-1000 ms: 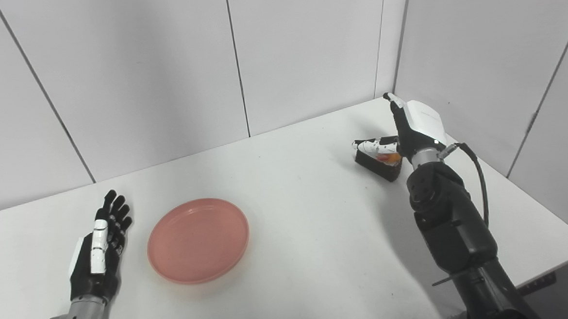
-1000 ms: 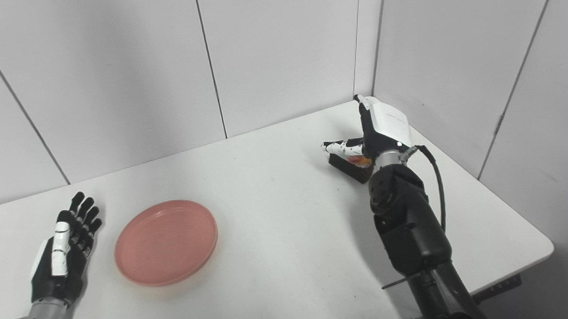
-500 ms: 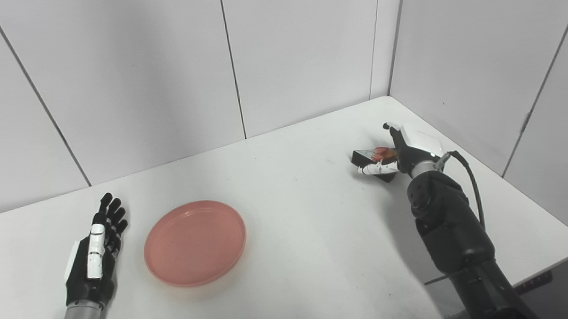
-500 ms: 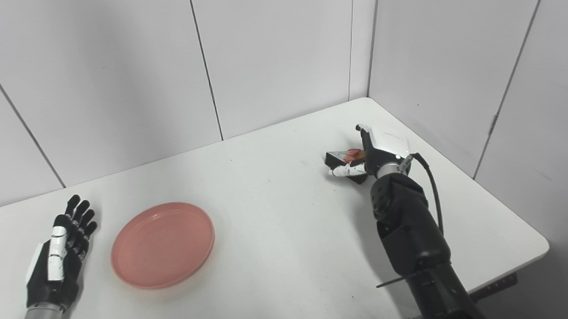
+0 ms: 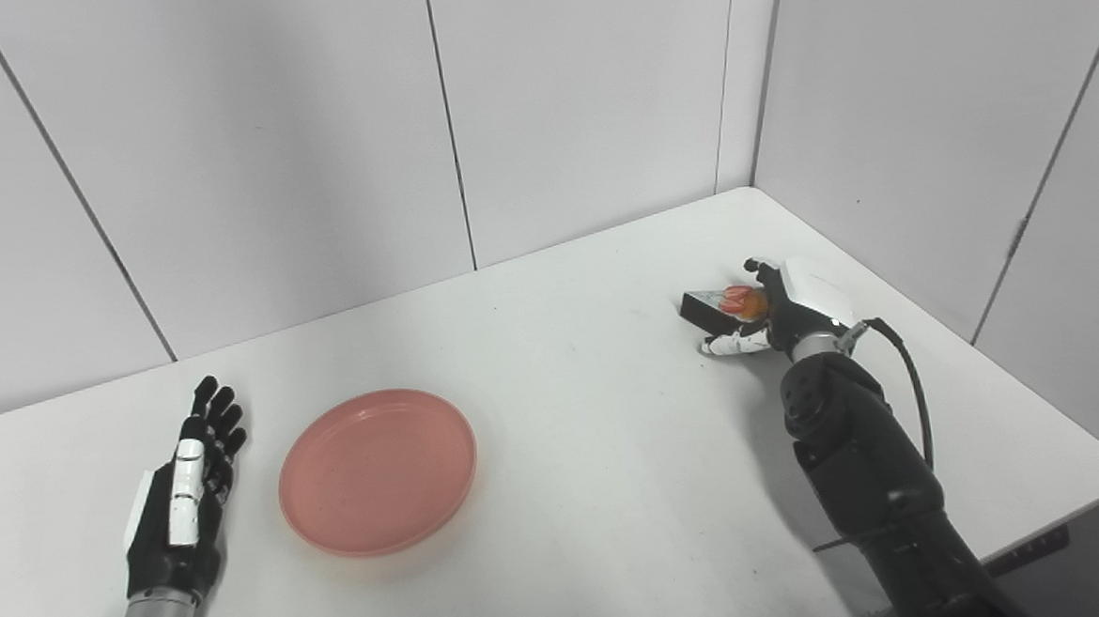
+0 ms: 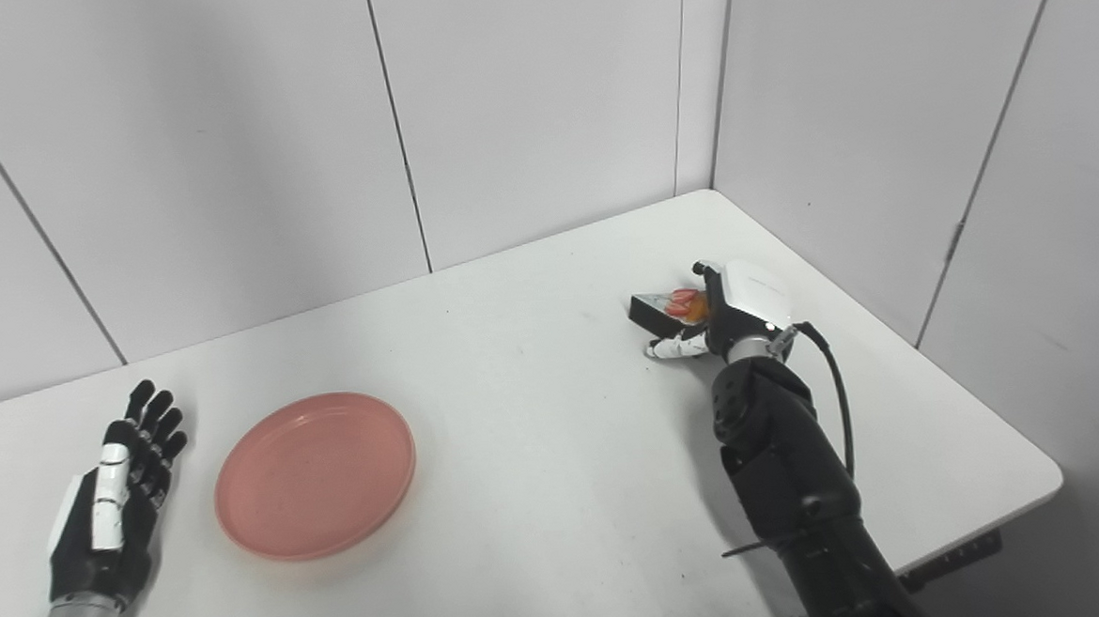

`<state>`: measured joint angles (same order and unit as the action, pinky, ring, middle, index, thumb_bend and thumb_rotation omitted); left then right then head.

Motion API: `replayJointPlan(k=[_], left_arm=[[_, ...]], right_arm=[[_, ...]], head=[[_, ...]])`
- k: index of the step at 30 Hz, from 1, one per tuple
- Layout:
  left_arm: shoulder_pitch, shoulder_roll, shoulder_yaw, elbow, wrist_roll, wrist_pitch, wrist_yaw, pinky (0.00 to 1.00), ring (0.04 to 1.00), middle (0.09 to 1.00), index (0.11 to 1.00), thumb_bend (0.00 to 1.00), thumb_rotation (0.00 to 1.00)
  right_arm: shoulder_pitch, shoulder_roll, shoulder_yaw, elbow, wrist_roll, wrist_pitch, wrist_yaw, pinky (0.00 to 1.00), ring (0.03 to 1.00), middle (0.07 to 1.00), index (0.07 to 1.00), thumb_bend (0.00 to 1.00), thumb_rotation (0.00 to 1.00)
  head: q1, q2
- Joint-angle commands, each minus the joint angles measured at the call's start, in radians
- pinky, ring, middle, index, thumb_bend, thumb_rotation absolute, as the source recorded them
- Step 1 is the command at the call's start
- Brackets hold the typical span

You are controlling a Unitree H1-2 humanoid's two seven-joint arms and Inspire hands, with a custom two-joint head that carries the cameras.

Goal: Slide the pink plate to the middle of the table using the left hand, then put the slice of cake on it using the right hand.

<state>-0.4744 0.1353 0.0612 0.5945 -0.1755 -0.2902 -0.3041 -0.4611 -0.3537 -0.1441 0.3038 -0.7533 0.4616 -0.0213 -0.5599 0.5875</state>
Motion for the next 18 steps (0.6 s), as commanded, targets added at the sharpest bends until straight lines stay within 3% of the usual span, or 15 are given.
replayJointPlan(k=[1, 4, 5, 6, 7, 9, 18], left_arm=[[0.036, -0.004, -0.003, -0.002, -0.001, 0.007, 0.007, 1.00, 1.000, 1.000, 1.000, 0.57, 1.00], [0.040, -0.008, -0.005, -0.020, -0.001, 0.024, 0.013, 1.00, 1.000, 1.000, 1.000, 0.57, 1.00], [0.043, -0.010, -0.005, -0.030, -0.001, 0.031, 0.015, 1.00, 1.000, 1.000, 1.000, 0.58, 1.00], [0.046, -0.012, -0.006, -0.043, -0.002, 0.042, 0.016, 1.00, 1.000, 1.000, 1.000, 0.58, 1.00], [0.049, -0.015, -0.007, -0.053, 0.000, 0.048, 0.018, 1.00, 1.000, 1.000, 1.000, 0.58, 1.00], [0.054, -0.018, -0.011, -0.064, 0.009, 0.048, 0.026, 1.00, 1.000, 1.000, 1.000, 0.57, 1.00], [0.058, -0.036, -0.026, -0.071, 0.003, 0.060, 0.023, 1.00, 1.000, 1.000, 1.000, 0.61, 1.00]], right_arm=[[-0.015, -0.018, 0.012, -0.024, 0.035, -0.038, -0.039, 0.50, 0.636, 0.711, 0.784, 0.71, 0.13], [-0.016, -0.029, 0.022, -0.019, 0.068, -0.036, -0.063, 0.47, 0.576, 0.657, 0.748, 0.68, 0.07], [-0.018, -0.034, 0.027, -0.015, 0.075, -0.034, -0.068, 0.41, 0.504, 0.558, 0.713, 0.61, 0.03], [-0.018, -0.040, 0.032, -0.012, 0.081, -0.034, -0.074, 0.39, 0.472, 0.523, 0.691, 0.58, 0.01], [-0.018, -0.044, 0.037, -0.012, 0.087, -0.035, -0.081, 0.34, 0.424, 0.500, 0.574, 0.55, 0.01], [-0.017, -0.049, 0.041, -0.017, 0.104, -0.037, -0.092, 0.28, 0.361, 0.483, 0.504, 0.53, 0.00], [-0.005, -0.067, 0.051, -0.083, 0.149, -0.044, -0.136, 0.29, 0.366, 0.443, 0.526, 0.52, 0.00]], head=[[0.000, 0.001], [0.011, 0.004], [0.012, 0.005], [0.019, 0.006], [0.024, 0.007], [0.036, 0.009], [0.118, 0.022]])
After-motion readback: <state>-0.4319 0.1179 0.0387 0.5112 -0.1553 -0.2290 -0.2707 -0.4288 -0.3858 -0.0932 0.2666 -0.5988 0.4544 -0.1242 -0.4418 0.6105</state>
